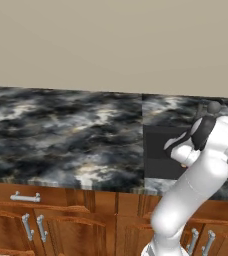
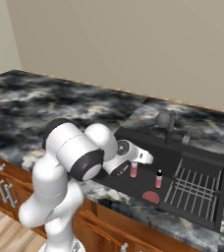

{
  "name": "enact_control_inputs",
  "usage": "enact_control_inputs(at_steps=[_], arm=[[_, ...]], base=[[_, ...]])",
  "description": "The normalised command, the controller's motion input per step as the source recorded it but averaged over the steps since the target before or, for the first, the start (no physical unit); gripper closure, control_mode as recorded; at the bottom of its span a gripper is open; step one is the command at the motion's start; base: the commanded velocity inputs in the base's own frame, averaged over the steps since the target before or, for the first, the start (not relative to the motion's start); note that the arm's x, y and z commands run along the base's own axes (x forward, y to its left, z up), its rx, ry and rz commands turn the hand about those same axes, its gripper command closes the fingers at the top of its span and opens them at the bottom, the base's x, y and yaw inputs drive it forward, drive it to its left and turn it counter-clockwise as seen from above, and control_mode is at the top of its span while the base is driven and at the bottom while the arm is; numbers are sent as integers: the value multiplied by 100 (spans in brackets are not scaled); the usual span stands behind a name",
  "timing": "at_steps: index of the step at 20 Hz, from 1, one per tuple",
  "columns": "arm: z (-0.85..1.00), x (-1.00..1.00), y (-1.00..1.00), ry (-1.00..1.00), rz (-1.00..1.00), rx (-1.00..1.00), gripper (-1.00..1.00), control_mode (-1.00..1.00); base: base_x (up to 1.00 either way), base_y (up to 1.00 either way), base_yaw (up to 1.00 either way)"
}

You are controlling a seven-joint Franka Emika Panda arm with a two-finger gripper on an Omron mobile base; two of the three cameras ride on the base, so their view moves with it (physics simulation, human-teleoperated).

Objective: Place the large bottle from the dining counter next to the other large bottle outside the sink, and place the small bottle from the dining counter next to the other small bottle inside the sink.

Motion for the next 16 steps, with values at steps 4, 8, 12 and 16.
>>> enact_control_inputs(at_steps=[4,8,12,16], arm=[[-35,0,-15,-5,0,0,100,-100],[-31,2,-3,-9,0,1,100,-100],[-39,0,0,-13,0,0,100,-100],[-26,6,0,-9,0,0,100,-100]], base=[[0,0,0],[0,0,0],[0,0,0],[0,0,0]])
